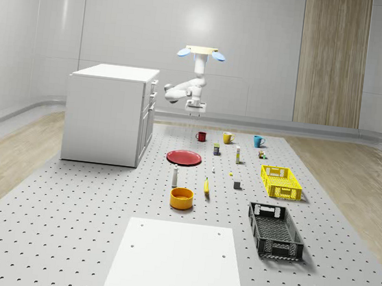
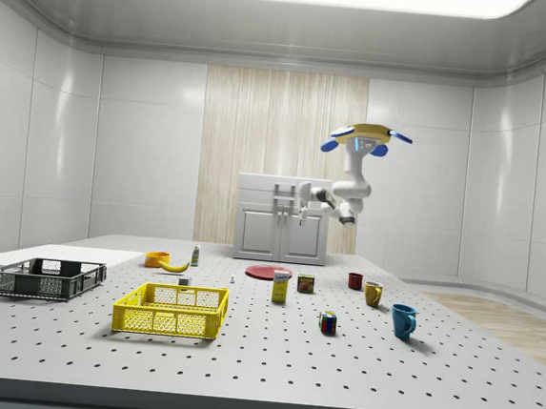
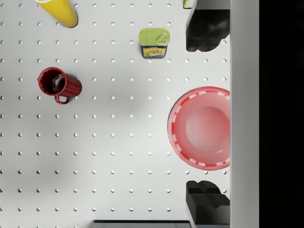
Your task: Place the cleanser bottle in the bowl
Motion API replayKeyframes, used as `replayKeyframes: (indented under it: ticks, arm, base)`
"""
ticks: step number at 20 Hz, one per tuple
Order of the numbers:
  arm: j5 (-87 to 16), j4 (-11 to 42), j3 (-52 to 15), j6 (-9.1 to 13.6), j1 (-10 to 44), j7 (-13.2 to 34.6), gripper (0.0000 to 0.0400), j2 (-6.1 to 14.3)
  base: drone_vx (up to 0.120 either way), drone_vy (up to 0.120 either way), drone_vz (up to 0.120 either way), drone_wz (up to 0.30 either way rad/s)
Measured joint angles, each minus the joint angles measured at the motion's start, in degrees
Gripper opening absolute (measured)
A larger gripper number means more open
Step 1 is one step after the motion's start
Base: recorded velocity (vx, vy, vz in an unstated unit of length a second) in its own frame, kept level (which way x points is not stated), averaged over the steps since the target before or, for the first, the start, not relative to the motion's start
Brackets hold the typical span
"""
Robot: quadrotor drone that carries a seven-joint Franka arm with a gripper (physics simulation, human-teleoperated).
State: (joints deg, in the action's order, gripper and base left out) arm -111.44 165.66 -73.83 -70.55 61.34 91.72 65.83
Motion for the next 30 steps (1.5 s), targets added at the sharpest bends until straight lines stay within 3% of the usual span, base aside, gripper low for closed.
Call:
replayKeyframes:
  ticks: [4, 12, 30]
  arm:
    - [0.6, -0.1, -0.4, -1.0, 0.4, 0.4, 0.0400, 1.1]
    - [1.7, -0.2, -1.0, -3.0, 1.2, 1.1, 0.0400, 3.3]
    - [3.9, -0.5, -2.2, -7.1, 2.5, 2.3, 0.0400, 7.8]
  base:
    - [0.120, 0.000, -0.010, 0.000]
    - [0.120, 0.000, -0.120, 0.000]
    - [0.120, 0.000, 0.000, 0.000]
